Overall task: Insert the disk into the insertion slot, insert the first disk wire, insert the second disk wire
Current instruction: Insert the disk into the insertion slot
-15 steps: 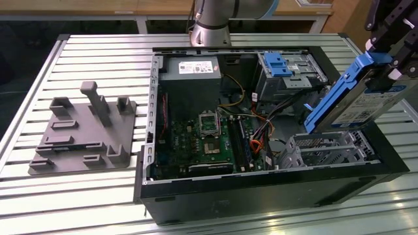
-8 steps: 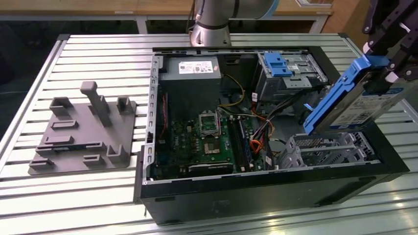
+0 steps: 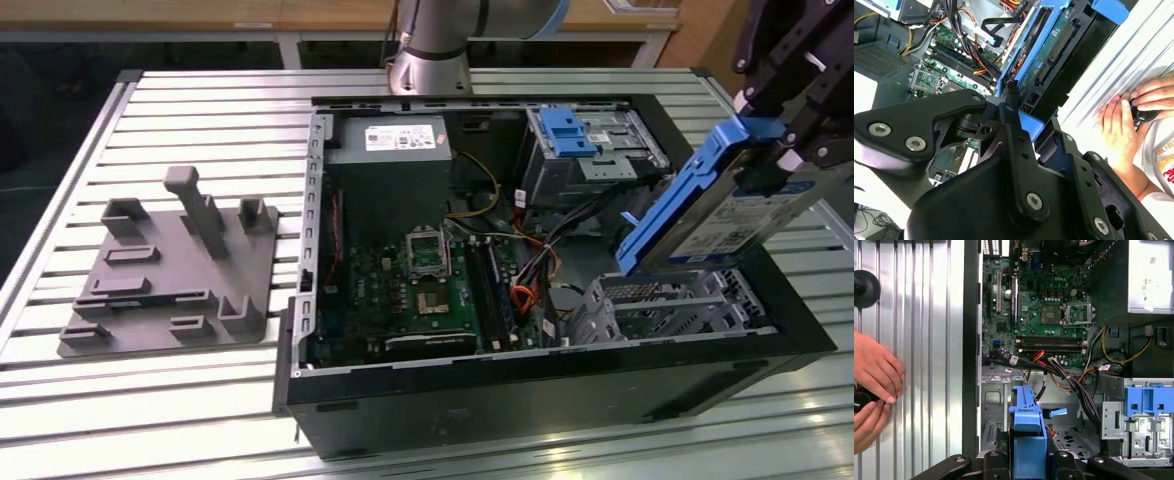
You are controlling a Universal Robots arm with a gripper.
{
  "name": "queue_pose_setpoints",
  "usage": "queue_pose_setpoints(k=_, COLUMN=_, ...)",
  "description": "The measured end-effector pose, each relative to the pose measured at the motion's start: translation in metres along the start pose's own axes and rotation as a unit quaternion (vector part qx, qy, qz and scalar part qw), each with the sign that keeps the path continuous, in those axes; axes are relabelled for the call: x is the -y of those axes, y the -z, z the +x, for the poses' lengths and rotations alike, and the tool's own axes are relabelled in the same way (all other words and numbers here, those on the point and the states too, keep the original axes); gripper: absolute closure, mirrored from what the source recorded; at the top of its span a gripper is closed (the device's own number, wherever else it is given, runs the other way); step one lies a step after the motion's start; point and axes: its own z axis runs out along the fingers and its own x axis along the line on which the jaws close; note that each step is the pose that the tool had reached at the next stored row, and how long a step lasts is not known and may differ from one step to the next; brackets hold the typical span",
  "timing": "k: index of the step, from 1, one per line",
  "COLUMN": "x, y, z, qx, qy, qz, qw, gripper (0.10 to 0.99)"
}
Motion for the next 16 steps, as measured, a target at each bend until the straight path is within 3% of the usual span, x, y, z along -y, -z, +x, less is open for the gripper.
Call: queue_pose_setpoints(k=16, x=0.0000, y=-0.0127, z=0.0005, qx=-0.0001, qy=0.000, qz=0.0000, qw=1.0000, gripper=0.722)
